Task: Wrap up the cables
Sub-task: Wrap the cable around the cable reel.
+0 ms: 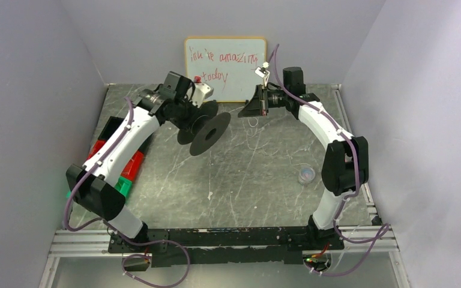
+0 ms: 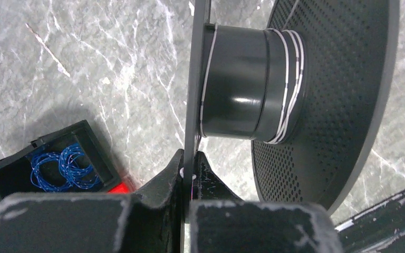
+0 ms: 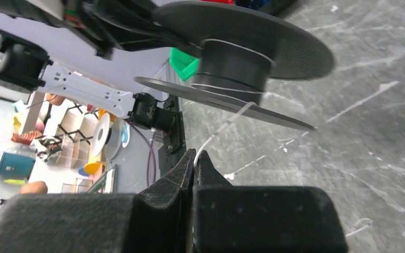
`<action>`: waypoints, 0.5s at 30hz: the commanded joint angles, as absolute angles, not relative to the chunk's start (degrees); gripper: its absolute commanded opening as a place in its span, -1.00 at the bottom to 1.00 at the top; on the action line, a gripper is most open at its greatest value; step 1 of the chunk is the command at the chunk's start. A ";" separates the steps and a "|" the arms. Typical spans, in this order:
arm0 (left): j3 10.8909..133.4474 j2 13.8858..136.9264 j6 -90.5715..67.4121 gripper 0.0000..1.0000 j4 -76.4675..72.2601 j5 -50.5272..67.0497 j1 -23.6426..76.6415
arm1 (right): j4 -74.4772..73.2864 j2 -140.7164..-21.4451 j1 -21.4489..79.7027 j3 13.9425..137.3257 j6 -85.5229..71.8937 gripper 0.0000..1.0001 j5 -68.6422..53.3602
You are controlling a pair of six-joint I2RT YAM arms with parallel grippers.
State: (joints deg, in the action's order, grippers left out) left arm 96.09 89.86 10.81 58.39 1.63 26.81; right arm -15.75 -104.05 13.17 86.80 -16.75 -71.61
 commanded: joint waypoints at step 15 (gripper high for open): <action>101.71 99.72 -2.83 -0.95 53.03 -17.24 28.12 | 3.38 -101.31 25.77 80.66 -25.64 -0.87 -82.98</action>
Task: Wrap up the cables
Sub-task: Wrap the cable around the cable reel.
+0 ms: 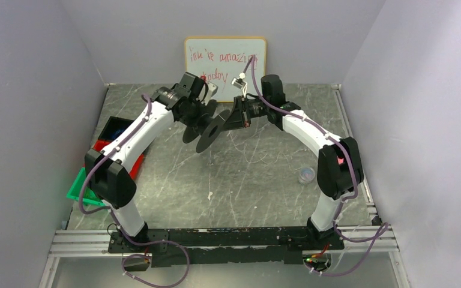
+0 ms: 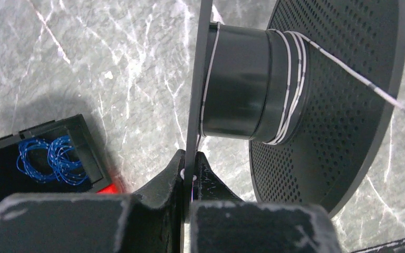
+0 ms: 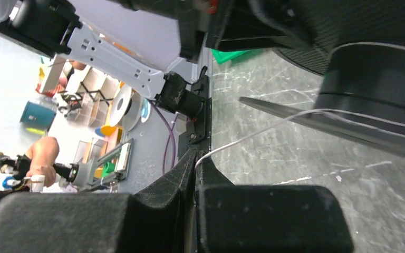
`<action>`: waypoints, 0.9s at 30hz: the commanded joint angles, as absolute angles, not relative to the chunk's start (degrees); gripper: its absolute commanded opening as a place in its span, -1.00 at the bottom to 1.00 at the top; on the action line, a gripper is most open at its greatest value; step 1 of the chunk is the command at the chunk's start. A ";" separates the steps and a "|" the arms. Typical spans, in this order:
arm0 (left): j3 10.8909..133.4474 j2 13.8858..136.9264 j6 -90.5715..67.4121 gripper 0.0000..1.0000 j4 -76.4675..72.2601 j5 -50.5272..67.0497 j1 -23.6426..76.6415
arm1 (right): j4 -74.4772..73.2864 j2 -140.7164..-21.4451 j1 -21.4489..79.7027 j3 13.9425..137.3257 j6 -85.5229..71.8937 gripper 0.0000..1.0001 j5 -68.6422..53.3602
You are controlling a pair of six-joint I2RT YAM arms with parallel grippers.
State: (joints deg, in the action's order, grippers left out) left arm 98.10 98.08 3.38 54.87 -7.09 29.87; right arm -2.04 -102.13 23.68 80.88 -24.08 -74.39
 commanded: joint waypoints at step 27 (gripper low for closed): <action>117.83 105.91 -12.71 -0.95 58.48 -11.98 18.62 | -4.12 -107.14 34.43 80.03 -17.22 -0.85 -84.22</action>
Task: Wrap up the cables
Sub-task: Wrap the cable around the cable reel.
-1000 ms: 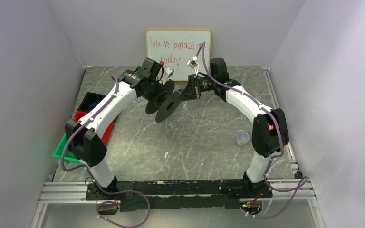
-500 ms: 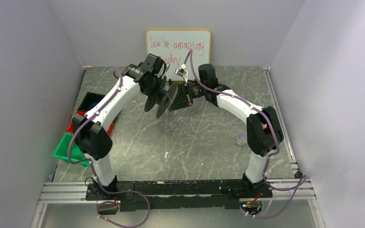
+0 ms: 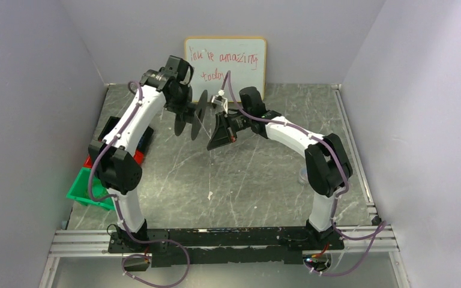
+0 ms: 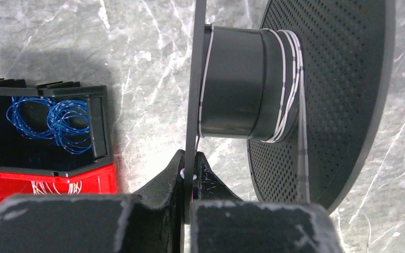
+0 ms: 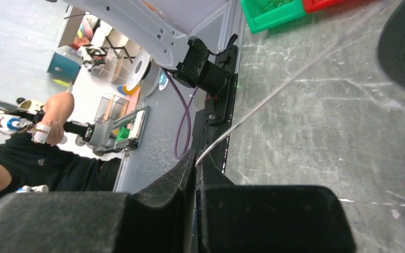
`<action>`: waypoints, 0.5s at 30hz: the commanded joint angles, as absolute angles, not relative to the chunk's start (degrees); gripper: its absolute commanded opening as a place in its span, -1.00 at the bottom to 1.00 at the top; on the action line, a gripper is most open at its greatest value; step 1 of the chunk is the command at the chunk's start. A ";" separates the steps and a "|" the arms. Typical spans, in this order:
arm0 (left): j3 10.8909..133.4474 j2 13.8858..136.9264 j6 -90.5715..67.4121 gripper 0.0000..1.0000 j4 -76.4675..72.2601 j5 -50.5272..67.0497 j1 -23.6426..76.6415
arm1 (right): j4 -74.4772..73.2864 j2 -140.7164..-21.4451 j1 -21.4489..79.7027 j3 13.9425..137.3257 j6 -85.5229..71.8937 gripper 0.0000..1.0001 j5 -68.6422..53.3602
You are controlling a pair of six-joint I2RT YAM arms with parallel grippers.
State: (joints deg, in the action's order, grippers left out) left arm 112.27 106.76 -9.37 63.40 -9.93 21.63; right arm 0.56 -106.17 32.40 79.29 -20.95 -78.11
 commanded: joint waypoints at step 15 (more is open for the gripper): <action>116.61 98.65 -16.36 -0.95 54.40 3.52 12.23 | -17.40 -111.77 35.64 83.76 -5.22 -0.90 -81.15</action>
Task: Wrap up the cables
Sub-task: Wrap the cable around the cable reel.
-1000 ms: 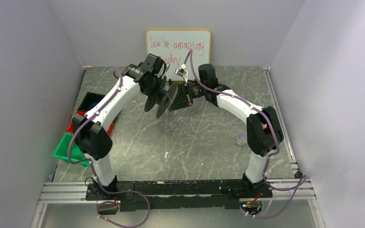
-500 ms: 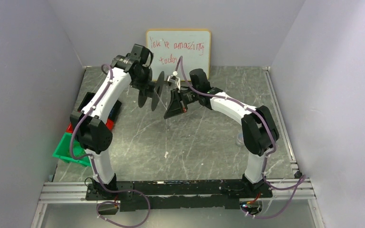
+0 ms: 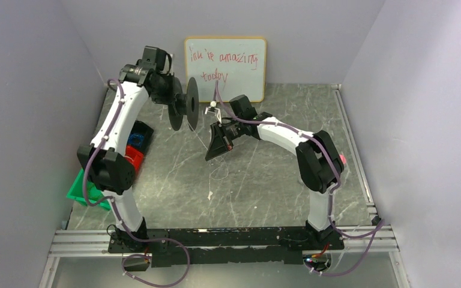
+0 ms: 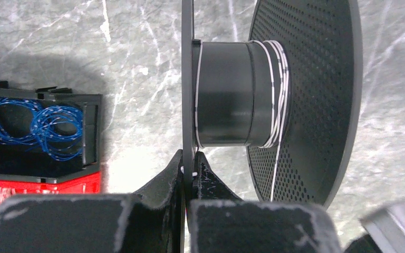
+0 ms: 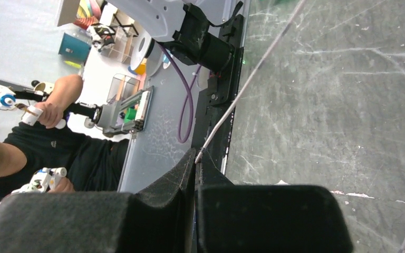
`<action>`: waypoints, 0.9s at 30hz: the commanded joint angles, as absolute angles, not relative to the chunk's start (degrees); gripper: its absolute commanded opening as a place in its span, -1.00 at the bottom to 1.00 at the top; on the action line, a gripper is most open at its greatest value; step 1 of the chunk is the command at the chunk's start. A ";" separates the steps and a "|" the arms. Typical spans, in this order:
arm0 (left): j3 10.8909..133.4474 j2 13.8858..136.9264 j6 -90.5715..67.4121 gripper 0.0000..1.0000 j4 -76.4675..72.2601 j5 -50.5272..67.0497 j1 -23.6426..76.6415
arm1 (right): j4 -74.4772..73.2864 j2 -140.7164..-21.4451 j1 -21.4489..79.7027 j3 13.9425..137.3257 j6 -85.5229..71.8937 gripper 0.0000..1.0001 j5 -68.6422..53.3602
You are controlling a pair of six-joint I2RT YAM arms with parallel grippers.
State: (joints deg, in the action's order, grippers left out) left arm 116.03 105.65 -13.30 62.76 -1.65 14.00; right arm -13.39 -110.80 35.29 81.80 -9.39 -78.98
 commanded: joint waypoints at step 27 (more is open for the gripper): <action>108.96 89.34 -15.76 -0.95 48.13 31.09 3.87 | -24.29 -119.13 27.48 87.07 -0.47 -0.96 -77.40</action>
